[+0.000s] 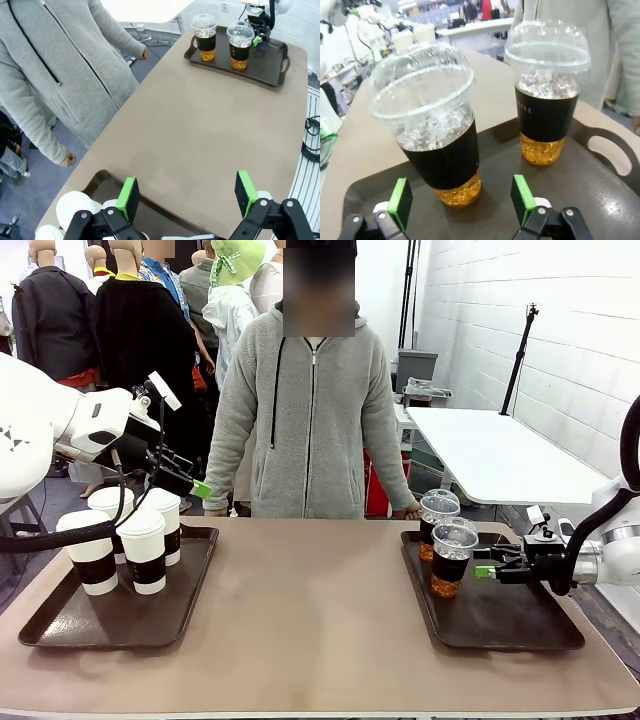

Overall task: Distribute the coffee onto the tray.
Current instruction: Pick up another iced Americano from the middle of the table and place it on the right Handle tray.

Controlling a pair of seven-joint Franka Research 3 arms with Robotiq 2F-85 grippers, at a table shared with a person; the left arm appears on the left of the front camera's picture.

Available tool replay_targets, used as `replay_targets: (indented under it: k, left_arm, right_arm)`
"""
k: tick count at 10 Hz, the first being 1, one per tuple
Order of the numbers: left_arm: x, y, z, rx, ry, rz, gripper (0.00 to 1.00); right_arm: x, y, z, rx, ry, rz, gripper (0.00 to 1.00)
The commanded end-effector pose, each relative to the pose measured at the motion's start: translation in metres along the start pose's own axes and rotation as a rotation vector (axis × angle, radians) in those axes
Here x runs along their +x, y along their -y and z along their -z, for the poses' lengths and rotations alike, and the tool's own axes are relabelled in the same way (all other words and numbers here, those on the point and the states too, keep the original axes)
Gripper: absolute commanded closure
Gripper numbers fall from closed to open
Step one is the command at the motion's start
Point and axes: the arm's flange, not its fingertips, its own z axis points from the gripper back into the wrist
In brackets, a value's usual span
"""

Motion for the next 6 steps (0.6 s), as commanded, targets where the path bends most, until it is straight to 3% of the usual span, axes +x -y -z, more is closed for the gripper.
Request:
replay_targets:
  k: [1,6]
  left_arm:
    - [-0.0022,-0.0019,0.0013,-0.01,0.002,-0.002,0.0]
    - [-0.0022,-0.0019,0.0013,-0.01,0.002,-0.002,0.0]
  right_arm:
    - [-0.0057,-0.0006,-0.0044,0.011,0.022,0.006,0.0]
    - [-0.0057,-0.0006,-0.0044,0.011,0.022,0.006,0.0]
